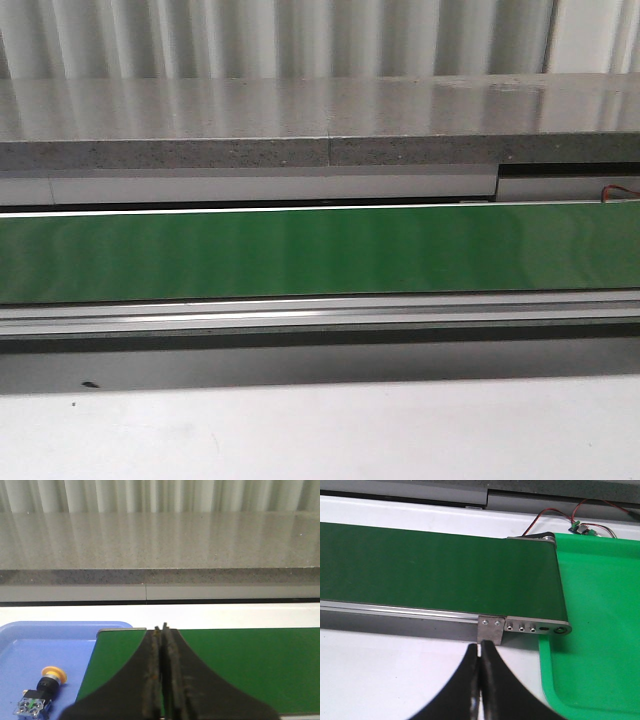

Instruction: Move button from right to left

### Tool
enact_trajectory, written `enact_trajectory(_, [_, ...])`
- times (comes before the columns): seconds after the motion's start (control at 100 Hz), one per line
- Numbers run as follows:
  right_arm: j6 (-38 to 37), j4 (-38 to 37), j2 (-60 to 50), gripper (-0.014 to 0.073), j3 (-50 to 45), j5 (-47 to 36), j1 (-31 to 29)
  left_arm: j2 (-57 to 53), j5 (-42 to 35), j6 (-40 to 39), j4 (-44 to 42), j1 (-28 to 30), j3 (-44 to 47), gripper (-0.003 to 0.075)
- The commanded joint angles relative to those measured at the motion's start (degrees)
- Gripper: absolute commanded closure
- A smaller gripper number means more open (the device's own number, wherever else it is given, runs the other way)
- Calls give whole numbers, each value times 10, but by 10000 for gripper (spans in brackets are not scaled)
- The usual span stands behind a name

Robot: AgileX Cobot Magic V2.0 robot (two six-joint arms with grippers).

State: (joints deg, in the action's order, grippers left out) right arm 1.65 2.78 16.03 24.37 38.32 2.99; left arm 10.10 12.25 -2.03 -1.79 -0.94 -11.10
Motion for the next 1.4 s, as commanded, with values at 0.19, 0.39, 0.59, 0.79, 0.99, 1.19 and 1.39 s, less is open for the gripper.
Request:
enact_trajectory(0.19, [3, 0, 3, 662, 14, -43, 2, -85, -79, -1, -23, -6, 77, 741])
enact_trajectory(0.39, [3, 0, 3, 662, 14, -43, 2, -122, -118, -1, -25, -6, 136, 741])
enact_trajectory(0.59, [3, 0, 3, 662, 14, -43, 2, -122, -107, -1, -25, -6, 135, 741])
enact_trajectory(0.79, [3, 0, 3, 662, 14, -43, 2, -122, -107, -1, -25, -6, 135, 741])
enact_trajectory(0.99, [3, 0, 3, 662, 14, -43, 2, -122, -107, -1, -25, -6, 135, 741])
enact_trajectory(1.19, [3, 0, 3, 662, 14, -43, 2, -122, -107, -1, -25, -6, 135, 741])
enact_trajectory(1.39, [3, -12, 3, 662, 15, -47, 1, -122, -107, -1, -25, -6, 135, 741])
